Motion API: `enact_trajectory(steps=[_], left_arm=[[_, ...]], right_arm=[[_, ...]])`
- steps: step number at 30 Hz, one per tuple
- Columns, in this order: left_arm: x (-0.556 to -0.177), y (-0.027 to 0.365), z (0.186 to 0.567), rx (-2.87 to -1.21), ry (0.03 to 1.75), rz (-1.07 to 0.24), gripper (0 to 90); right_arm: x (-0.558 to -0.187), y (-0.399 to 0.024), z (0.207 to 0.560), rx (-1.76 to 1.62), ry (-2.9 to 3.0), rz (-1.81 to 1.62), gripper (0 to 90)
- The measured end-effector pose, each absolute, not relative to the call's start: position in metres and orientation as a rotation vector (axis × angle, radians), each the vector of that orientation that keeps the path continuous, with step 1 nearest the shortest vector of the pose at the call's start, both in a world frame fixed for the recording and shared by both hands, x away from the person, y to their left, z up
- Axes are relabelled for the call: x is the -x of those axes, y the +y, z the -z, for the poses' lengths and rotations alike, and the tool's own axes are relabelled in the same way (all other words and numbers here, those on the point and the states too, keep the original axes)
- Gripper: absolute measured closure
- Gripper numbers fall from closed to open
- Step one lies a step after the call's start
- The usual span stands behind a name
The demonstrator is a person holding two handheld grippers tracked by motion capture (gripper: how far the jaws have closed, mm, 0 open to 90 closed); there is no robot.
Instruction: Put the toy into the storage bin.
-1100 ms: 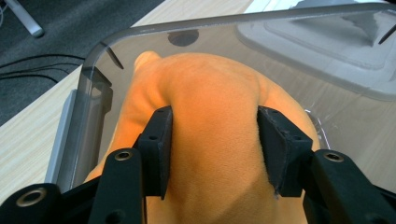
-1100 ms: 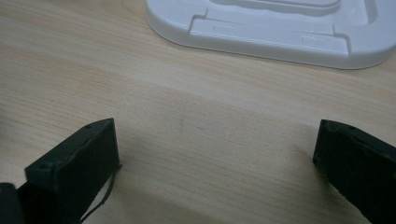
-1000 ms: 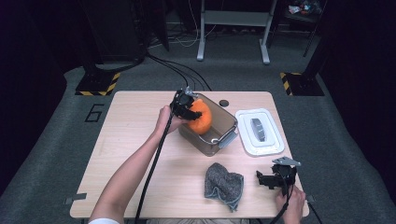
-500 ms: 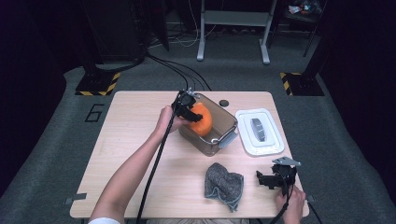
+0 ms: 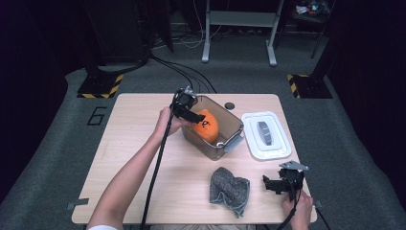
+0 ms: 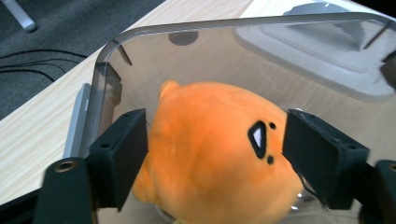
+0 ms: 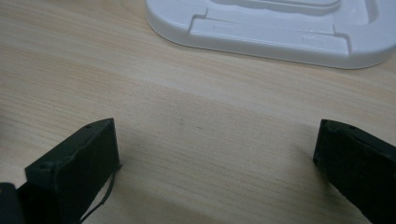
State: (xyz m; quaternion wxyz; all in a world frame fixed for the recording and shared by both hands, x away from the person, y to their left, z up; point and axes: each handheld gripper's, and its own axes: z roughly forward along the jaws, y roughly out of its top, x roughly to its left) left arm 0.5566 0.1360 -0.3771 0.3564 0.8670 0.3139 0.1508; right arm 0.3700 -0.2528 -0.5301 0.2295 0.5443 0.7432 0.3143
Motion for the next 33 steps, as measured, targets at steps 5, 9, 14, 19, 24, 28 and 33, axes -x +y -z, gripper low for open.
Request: enact_trajectory(steps=[5,9,14,19,24,28,33], left_arm=[[-0.544,0.146,0.367,-2.215,0.788,-0.394,17.6],[-0.532,0.155,0.364,-2.198,0.766,-0.408,15.8],[-0.517,0.168,0.368,-2.166,0.765,-0.408,14.7],[-0.503,0.183,0.373,-2.143,0.766,-0.418,14.4],[-0.491,0.201,0.378,-2.103,0.786,-0.443,13.6],[-0.485,0.217,0.386,-2.067,0.823,-0.459,13.0],[-0.479,0.236,0.398,-2.04,0.869,-0.455,11.2]], right_arm=[[-0.37,-0.253,0.53,-1.498,2.046,-0.865,0.0],[-0.37,-0.253,0.53,-1.497,2.048,-0.862,0.0],[-0.37,-0.253,0.53,-1.496,2.046,-0.865,0.0],[-0.37,-0.253,0.53,-1.497,2.046,-0.865,0.0],[-0.37,-0.254,0.53,-1.48,2.059,-0.868,0.0],[-0.371,-0.255,0.53,-1.469,2.068,-0.869,0.0],[-0.371,-0.255,0.53,-1.465,2.073,-0.87,0.0]])
